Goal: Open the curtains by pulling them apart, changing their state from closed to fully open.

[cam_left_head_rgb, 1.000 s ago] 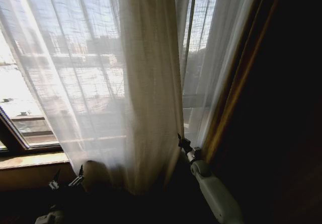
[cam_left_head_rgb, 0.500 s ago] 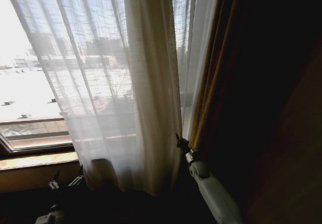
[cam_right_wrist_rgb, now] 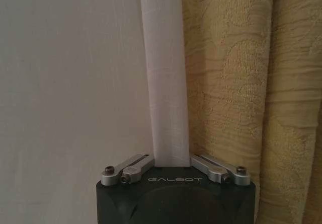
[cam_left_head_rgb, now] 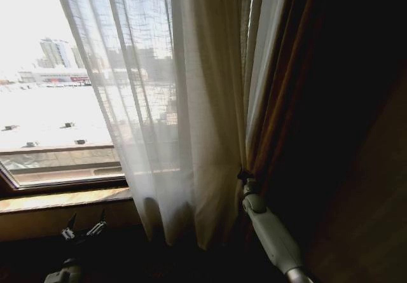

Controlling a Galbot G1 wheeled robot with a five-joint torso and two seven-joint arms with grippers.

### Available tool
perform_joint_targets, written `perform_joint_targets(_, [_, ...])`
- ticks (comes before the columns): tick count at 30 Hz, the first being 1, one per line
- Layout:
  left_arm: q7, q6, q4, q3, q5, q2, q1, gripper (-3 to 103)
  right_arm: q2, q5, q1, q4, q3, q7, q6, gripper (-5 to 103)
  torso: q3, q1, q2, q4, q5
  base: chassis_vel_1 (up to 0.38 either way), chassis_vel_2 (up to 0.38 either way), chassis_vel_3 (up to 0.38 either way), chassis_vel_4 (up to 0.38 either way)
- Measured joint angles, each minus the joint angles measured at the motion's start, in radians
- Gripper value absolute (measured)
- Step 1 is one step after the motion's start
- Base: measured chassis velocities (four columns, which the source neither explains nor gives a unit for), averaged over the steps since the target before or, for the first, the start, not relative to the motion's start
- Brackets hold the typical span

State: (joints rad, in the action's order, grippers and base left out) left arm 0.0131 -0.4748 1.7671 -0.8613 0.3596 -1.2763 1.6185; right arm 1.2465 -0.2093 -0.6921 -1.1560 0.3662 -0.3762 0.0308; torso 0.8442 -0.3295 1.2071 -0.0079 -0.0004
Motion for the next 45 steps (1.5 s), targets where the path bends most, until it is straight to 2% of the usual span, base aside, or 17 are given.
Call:
perform_joint_targets(6, [0.000,0.000,0.000,0.000,0.000,0.000,0.000,100,-0.049,-0.004,-0.016,-0.032,0.045,-0.048,0.043,0,0.000,0.000,0.000,-0.0004,0.0006,0.000,0.000,0.000,0.000])
perform_joint_targets(13, [0.000,0.000,0.000,0.000,0.000,0.000,0.000,100,-0.074,-0.078,-0.088,-0.153,0.011,-0.035,0.076,0,0.000,0.000,0.000,-0.0003,0.0000,0.000,0.000,0.000,0.000])
perform_joint_targets(16, [0.000,0.000,0.000,0.000,0.000,0.000,0.000,100,-0.091,-0.147,-0.169,-0.272,-0.025,0.076,0.080,2,0.000,0.000,0.000,-0.0001,0.0001,0.000,0.000,0.000,0.000])
perform_joint_targets(18, [0.000,0.000,0.000,0.000,0.000,0.000,0.000,100,-0.105,-0.173,-0.226,-0.345,-0.031,0.172,0.079,13,0.000,0.000,0.000,-0.0001,0.0004,0.000,0.000,0.000,0.000])
perform_joint_targets(19, [0.000,0.000,0.000,0.000,0.000,0.000,0.000,100,-0.105,-0.173,-0.226,-0.345,-0.031,0.172,0.079,13,0.000,0.000,0.000,-0.0001,0.0004,0.000,0.000,0.000,0.000])
perform_joint_targets(20, [0.000,0.000,0.000,0.000,0.000,0.000,0.000,100,-0.111,-0.181,-0.252,-0.378,-0.029,0.219,0.080,13,0.000,0.000,0.000,-0.0003,0.0003,0.000,0.000,0.000,0.000])
perform_joint_targets(21, [0.000,0.000,0.000,0.000,0.000,0.000,0.000,100,-0.123,-0.185,-0.300,-0.437,-0.019,0.307,0.061,23,0.000,0.000,0.000,-0.0004,0.0002,0.000,0.000,0.000,0.000])
perform_joint_targets(22, [0.000,0.000,0.000,0.000,0.000,0.000,0.000,100,-0.130,-0.185,-0.326,-0.470,-0.015,0.343,0.038,23,0.000,0.000,0.000,-0.0003,0.0001,0.000,0.000,0.000,0.000])
perform_joint_targets(24, [0.000,0.000,0.000,0.000,0.000,0.000,0.000,100,-0.140,-0.186,-0.363,-0.522,-0.009,0.387,0.012,34,0.000,0.000,0.000,-0.0002,0.0001,0.000,0.000,0.000,0.000])
perform_joint_targets(26, [0.000,0.000,0.000,0.000,0.000,0.000,0.000,100,-0.145,-0.191,-0.384,-0.552,-0.002,0.408,-0.004,34,0.000,0.000,0.000,-0.0002,0.0001,0.000,0.000,0.000,0.000])
perform_joint_targets(27, [0.000,0.000,0.000,0.000,0.000,0.000,0.000,100,-0.151,-0.190,-0.410,-0.585,0.009,0.431,-0.022,44,0.000,0.000,0.000,-0.0002,0.0000,0.000,0.000,0.000,0.000])
perform_joint_targets(29, [0.000,0.000,0.000,0.000,0.000,0.000,0.000,100,-0.154,-0.179,-0.432,-0.608,0.020,0.440,-0.024,44,0.000,0.000,0.000,-0.0001,0.0000,0.000,0.000,0.000,0.000])
perform_joint_targets(30, [0.000,0.000,0.000,0.000,0.000,0.000,0.000,100,-0.156,-0.166,-0.457,-0.629,0.033,0.442,-0.028,56,0.000,0.000,0.000,-0.0002,0.0000,0.000,0.000,0.000,0.000])
perform_joint_targets(31, [0.000,0.000,0.000,0.000,0.000,0.000,0.000,100,-0.157,-0.160,-0.473,-0.640,0.042,0.442,-0.032,56,0.000,0.000,0.000,-0.0003,0.0002,0.000,0.000,0.000,0.000])
perform_joint_targets(39, [0.000,0.000,0.000,0.000,0.000,0.000,0.000,100,-0.162,-0.130,-0.553,-0.696,0.083,0.433,-0.048,88,0.000,0.000,0.000,-0.0003,0.0003,0.013,0.006,-0.011,-0.002])
perform_joint_targets(42, [0.000,0.000,0.000,0.000,0.000,0.000,0.000,100,-0.162,-0.127,-0.567,-0.711,0.091,0.432,-0.050,97,0.000,0.000,0.000,-0.0003,0.0001,0.083,0.049,-0.072,-0.038])
perform_joint_targets(45, [0.000,0.000,0.000,0.000,0.000,0.000,0.000,100,-0.162,-0.124,-0.578,-0.717,0.096,0.433,-0.058,99,0.000,0.000,0.000,-0.0003,0.0003,0.136,0.070,-0.120,-0.088])
